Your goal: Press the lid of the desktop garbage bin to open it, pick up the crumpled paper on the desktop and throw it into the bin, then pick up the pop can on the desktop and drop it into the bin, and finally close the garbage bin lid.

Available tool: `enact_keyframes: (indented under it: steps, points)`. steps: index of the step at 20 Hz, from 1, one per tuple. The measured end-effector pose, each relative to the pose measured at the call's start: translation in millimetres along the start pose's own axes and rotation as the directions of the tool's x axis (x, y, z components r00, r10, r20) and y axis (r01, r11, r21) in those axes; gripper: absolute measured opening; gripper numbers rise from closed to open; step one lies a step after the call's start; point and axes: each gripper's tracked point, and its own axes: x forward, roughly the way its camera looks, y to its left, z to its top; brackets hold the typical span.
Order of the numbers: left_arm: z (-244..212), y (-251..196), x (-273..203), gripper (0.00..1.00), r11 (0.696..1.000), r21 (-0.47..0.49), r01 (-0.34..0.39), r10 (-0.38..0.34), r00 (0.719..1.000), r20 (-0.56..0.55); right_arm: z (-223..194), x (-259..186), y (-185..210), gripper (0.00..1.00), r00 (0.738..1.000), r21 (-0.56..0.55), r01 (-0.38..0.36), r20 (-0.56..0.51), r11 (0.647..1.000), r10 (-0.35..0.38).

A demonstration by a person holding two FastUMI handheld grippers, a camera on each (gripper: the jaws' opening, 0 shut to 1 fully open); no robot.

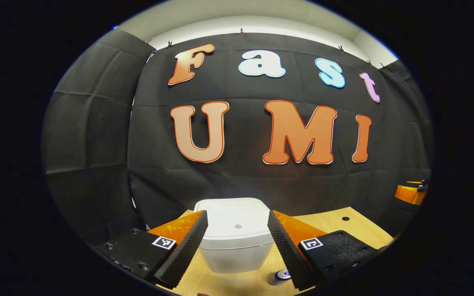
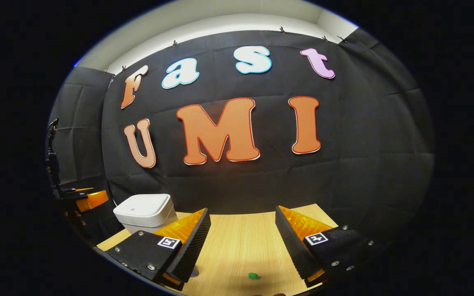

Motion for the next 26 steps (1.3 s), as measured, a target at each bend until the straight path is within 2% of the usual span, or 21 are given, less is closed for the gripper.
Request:
enact_keyframes:
  steps: [13, 16, 18, 19, 20, 22, 25, 26]
  points:
    - [-1.4, -1.9, 1.5, 0.94, 1.0, 0.011, 0.009, -0.009, 1.0, -0.011, 0.3, 0.4, 0.0, 0.94, 1.0, -0.017, -0.004, -0.003, 1.0, 0.004]
    - [-5.1, -5.6, 1.7, 0.86, 0.999, 0.0, 0.034, -0.034, 0.999, -0.026, -1.8, 1.3, 2.4, 0.94, 1.0, -0.006, -0.016, -0.01, 1.0, 0.016]
    - [0.1, 1.9, 0.9, 0.8, 1.0, 0.031, 0.007, -0.007, 1.0, -0.006, -2.9, 1.6, 1.9, 0.94, 1.0, 0.0, -0.02, -0.013, 1.0, 0.02]
    - [4.8, 2.5, -0.5, 0.74, 0.999, 0.05, 0.003, -0.003, 1.0, 0.009, -1.9, 1.3, 1.0, 0.94, 1.0, -0.003, -0.018, -0.012, 1.0, 0.018]
    - [6.7, 2.2, -0.7, 0.58, 0.998, 0.064, 0.001, -0.002, 1.0, 0.016, -2.3, 2.4, 1.0, 0.94, 1.0, -0.005, -0.017, -0.011, 1.0, 0.017]
    - [5.1, 0.9, 0.6, 0.39, 0.997, 0.075, 0.004, -0.005, 1.0, 0.015, -2.3, 3.9, 2.1, 0.94, 1.0, -0.002, -0.02, -0.013, 1.0, 0.02]
    - [-4.1, 8.9, 3.4, 0.02, 0.997, 0.08, -0.021, 0.023, 0.999, -0.024, -2.8, 4.5, 3.6, 0.94, 0.999, 0.002, -0.027, -0.019, 1.0, 0.027]
    - [-4.8, 6.9, 5.0, 0.0, 0.997, 0.071, -0.009, 0.011, 0.999, -0.031, -3.3, 5.1, 3.8, 0.94, 0.999, -0.002, -0.026, -0.021, 1.0, 0.026]
